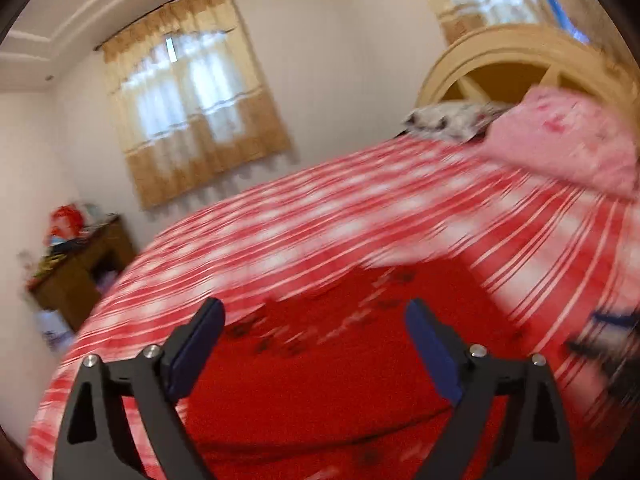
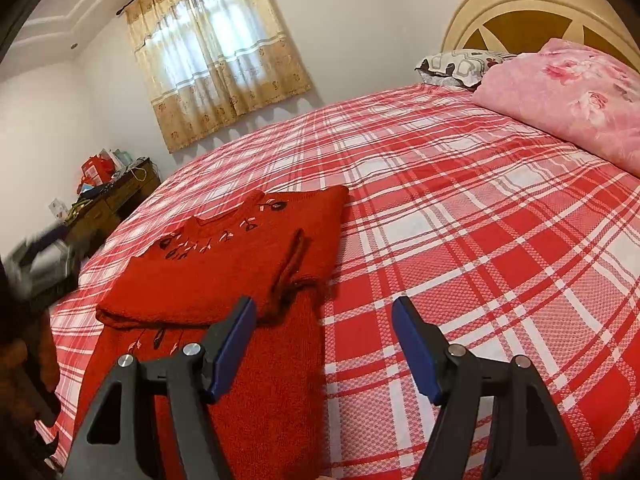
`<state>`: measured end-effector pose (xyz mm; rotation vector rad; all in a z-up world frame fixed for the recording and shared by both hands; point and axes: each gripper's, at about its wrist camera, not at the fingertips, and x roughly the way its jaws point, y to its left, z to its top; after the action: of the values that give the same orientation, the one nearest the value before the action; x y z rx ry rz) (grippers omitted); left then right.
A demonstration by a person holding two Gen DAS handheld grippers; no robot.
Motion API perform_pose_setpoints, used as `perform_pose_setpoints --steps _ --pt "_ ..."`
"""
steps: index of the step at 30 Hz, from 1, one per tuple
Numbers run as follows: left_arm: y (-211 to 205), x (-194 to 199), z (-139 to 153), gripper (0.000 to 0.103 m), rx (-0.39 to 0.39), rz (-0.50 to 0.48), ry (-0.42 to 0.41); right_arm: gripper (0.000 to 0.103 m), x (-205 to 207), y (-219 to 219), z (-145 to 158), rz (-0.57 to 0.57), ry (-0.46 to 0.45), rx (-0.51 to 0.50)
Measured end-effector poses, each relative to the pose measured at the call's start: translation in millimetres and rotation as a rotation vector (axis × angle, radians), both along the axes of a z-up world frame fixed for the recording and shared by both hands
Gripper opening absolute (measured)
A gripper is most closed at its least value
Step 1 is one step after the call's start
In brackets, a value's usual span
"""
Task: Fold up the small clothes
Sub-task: 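Lower the sleeve onto the sweater and open the left gripper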
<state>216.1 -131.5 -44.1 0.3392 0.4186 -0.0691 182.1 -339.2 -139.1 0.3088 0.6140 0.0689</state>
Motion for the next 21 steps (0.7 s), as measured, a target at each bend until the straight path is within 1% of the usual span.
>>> perform_pose_setpoints --steps 2,4,7,9,11,15,16,18,20,21 --pt "26 -2 -15 0.094 0.03 0.052 0.023 0.071 0 2 -1 0.004 0.003 -0.005" --pt "64 -5 -33 0.094 0.041 0.146 0.071 0.071 0 3 -2 0.008 0.004 -0.011" --pt "115 -4 -57 0.094 -0.014 0.257 0.166 0.071 0 5 -3 0.007 0.003 -0.02" --pt "137 -2 -68 0.094 -0.057 0.303 0.224 0.071 0 6 -4 0.005 0.005 -0.027" --pt "146 0 -71 0.094 -0.094 0.317 0.247 0.071 -1 5 -4 -0.004 0.004 -0.03" --pt "138 10 -71 0.095 -0.117 0.3 0.244 0.071 -4 6 -4 -0.008 -0.011 -0.034" --pt "133 15 -71 0.095 -0.108 0.288 0.247 0.071 -4 6 -4 -0.008 -0.012 -0.038" --pt "126 25 -80 0.097 -0.048 0.295 0.267 0.071 -4 8 -5 0.001 -0.012 -0.048" --pt "138 32 -88 0.097 -0.057 0.323 0.278 0.071 -4 12 -5 0.018 -0.01 -0.057" --pt "143 35 -92 0.1 -0.053 0.345 0.287 0.071 -4 13 -5 0.021 -0.01 -0.064"
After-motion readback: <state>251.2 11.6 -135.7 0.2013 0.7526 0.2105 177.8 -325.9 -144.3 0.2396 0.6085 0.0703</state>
